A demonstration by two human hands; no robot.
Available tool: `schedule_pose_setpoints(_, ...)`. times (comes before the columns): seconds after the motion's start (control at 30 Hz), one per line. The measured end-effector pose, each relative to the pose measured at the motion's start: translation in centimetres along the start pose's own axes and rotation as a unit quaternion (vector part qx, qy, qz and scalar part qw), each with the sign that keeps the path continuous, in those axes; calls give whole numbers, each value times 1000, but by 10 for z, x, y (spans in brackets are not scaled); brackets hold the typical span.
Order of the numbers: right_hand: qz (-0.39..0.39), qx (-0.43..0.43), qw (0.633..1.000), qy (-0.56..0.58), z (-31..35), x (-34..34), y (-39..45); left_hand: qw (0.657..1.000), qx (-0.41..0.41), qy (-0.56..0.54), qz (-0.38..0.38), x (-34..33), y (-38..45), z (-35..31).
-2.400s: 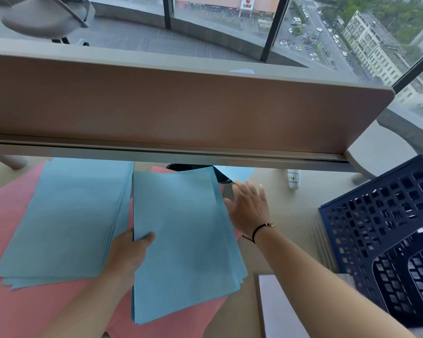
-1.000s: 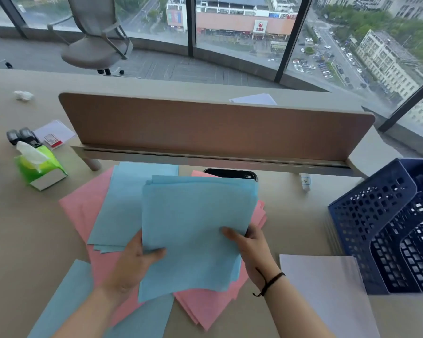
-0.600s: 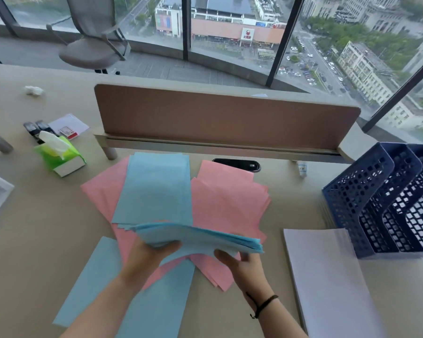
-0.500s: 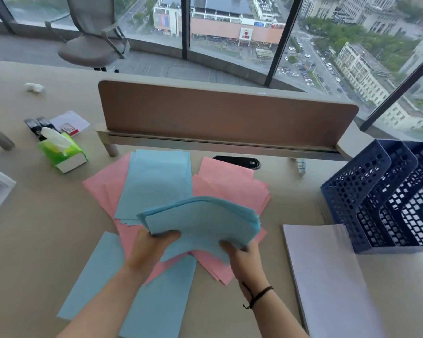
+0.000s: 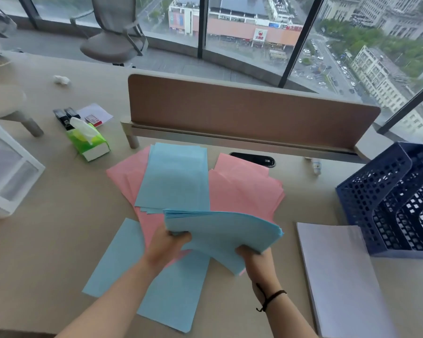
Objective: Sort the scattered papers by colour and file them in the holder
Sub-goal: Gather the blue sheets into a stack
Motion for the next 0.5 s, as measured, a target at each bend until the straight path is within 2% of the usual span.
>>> schedule_pose_setpoints(0.07, 0, 1, 1000, -15, -1, 1, -1, 1000, 6, -6, 5, 2, 1, 5)
schedule_pose_setpoints(0.17, -1, 0, 999, -37, 0, -1, -1, 997, 46, -26, 53, -6, -2, 14)
schedule_pose_setpoints(0.27, 14, -2, 998, -55, 7, -10, 6, 999, 10, 28, 22, 11, 2, 14)
schedule_pose_setpoints(0.4, 106, -19, 991, -80, 16, -46, 17, 1000, 18, 8, -23, 47, 2, 11)
schedule_pose_setpoints(0.5, 163, -89, 980, -65, 2, -78, 22, 994, 72, -85, -21, 66, 2, 23)
Point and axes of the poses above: each hand's wrist, its own y-axis towards the middle knuckle, its own x-axis out of the back of the hand, z = x × y, the point moved 10 cm from there along y, towards the middle knuckle, and after that the axes turned 9 degrees about x, right-handed, at the moved point
